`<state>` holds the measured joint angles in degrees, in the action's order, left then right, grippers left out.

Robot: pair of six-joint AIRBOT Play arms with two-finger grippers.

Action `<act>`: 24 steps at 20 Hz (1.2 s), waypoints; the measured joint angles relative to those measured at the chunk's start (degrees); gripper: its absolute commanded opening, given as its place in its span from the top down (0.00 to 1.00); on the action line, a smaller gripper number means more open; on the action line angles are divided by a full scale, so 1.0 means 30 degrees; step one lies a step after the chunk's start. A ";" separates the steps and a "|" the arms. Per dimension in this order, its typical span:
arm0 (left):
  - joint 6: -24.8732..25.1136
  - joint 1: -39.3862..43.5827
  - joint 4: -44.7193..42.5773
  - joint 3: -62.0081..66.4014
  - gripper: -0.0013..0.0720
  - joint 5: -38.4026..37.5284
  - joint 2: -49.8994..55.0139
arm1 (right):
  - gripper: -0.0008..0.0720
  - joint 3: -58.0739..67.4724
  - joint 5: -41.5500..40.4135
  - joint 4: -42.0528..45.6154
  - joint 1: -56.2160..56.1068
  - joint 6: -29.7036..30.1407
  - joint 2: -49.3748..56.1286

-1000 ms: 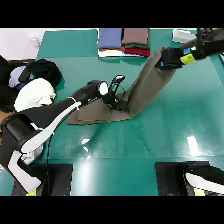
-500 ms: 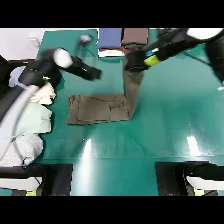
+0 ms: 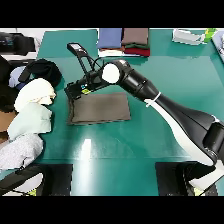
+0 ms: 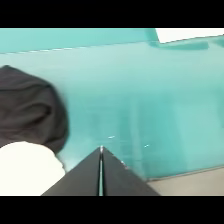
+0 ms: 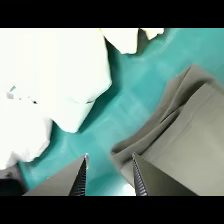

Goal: Fold the shirts.

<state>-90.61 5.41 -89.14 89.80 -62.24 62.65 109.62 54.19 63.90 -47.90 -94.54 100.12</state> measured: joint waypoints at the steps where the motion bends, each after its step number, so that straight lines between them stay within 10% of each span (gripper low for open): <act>1: 0.0102 -0.0095 -0.0007 -0.0015 0.96 -0.0321 -0.0160 | 0.52 0.0117 0.0313 0.0350 0.0124 0.0080 0.0036; 8: 0.0321 0.1676 0.0087 -0.0146 0.95 -0.1035 -0.0459 | 0.51 -0.3963 0.3847 0.4022 0.4736 -0.1246 -0.2783; 11: 0.0350 0.2929 0.0175 -0.0153 0.95 -0.0517 -0.0459 | 0.18 -0.6513 0.5027 0.4568 0.7206 -0.2149 -0.3694; 24: 0.0372 0.4830 0.0204 -0.0153 0.95 -0.0321 -0.0459 | 0.19 -0.9296 0.3963 0.2834 0.7759 -0.6375 -0.1443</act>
<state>-89.49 19.90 -88.53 89.34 -63.20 61.28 81.73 66.08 72.40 -24.62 -113.67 95.79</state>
